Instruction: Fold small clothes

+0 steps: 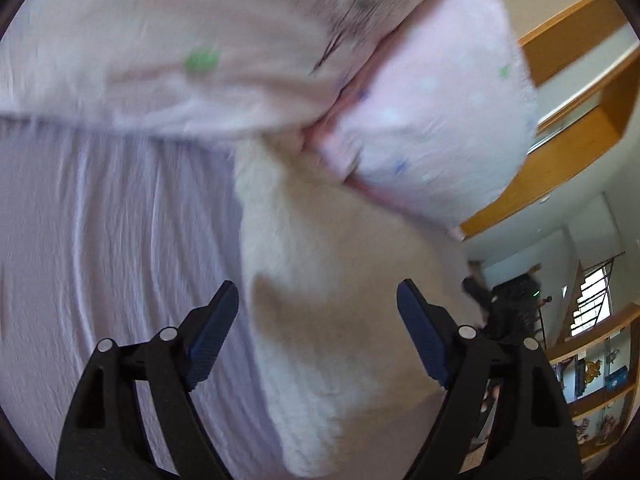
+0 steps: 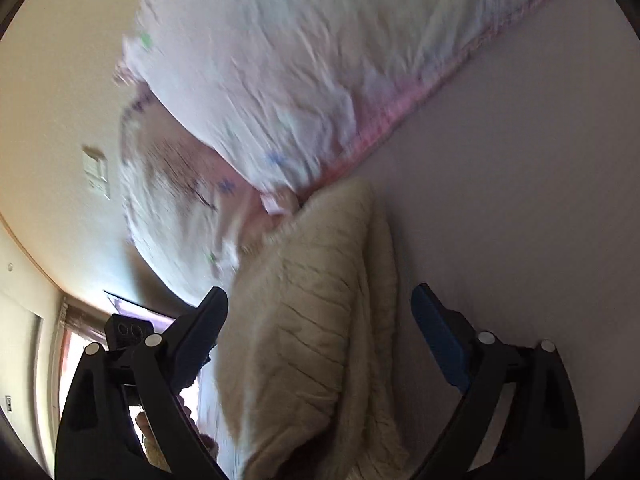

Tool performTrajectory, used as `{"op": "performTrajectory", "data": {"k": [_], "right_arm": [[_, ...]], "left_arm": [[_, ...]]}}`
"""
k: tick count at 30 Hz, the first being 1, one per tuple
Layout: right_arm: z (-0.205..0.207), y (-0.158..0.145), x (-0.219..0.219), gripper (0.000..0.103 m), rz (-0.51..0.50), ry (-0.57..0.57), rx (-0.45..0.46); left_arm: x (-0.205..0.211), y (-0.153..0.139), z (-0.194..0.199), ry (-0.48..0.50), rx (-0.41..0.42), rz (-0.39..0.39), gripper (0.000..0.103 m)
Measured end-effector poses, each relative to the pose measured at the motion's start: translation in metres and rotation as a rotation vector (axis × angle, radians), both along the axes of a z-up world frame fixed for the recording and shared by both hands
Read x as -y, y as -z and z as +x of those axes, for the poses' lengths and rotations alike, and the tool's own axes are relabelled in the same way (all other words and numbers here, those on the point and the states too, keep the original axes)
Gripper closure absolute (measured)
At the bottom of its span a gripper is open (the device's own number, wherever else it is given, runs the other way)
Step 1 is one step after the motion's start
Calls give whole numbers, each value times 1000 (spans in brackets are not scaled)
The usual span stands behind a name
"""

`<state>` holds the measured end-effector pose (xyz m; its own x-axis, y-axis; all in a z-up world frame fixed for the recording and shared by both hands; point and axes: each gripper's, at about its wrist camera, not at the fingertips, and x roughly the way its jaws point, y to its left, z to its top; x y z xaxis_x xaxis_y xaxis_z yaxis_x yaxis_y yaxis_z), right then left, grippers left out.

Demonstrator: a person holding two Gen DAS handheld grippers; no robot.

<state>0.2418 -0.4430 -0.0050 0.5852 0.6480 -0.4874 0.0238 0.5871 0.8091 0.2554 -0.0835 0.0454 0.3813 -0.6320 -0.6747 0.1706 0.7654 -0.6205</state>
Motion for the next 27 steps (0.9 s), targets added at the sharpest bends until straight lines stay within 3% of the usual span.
{"op": "performTrajectory", "data": {"k": [2, 4, 6, 7, 10, 12, 14, 17, 20, 22, 23, 24, 25, 27], "right_arm": [[0, 0, -7, 15, -28, -15, 9], [3, 6, -14, 46, -33, -44, -6], [5, 8, -21, 59, -65, -53, -12], [3, 6, -22, 64, -62, -52, 1], [-5, -2, -32, 67, -27, -63, 27], [-11, -10, -50, 68, -11, -115, 53], [-16, -20, -90, 68, -85, -217, 69], [-13, -26, -128, 60, -231, -279, 70], [-10, -32, -106, 39, -172, -131, 95], [-6, -31, -96, 39, -144, -98, 79], [-3, -29, -101, 39, -168, -113, 56], [1, -26, -109, 51, -212, -138, 29], [5, -21, -120, 85, -260, -179, 22], [7, -22, -124, 87, -353, -149, 51]], "left_arm": [[11, 17, 0, 32, -37, 9, 22], [21, 25, -3, 49, -38, -21, 22], [29, 29, -2, 41, -24, -70, 23], [30, 31, -2, 37, -5, -82, 34], [20, 27, -7, 48, 7, -145, 59], [1, 17, -13, 72, 22, -150, 61], [-18, -2, -24, 81, 103, -67, 61], [-46, -11, -29, 50, 146, 86, 51], [-71, -13, -41, -37, 176, 155, 44], [-89, -22, -54, -59, 218, 159, 31], [-93, -26, -58, -68, 232, 153, 30], [-97, -28, -61, -69, 239, 147, 30], [-98, -29, -64, -75, 241, 148, 29], [-97, -31, -72, -79, 248, 166, 28]]}}
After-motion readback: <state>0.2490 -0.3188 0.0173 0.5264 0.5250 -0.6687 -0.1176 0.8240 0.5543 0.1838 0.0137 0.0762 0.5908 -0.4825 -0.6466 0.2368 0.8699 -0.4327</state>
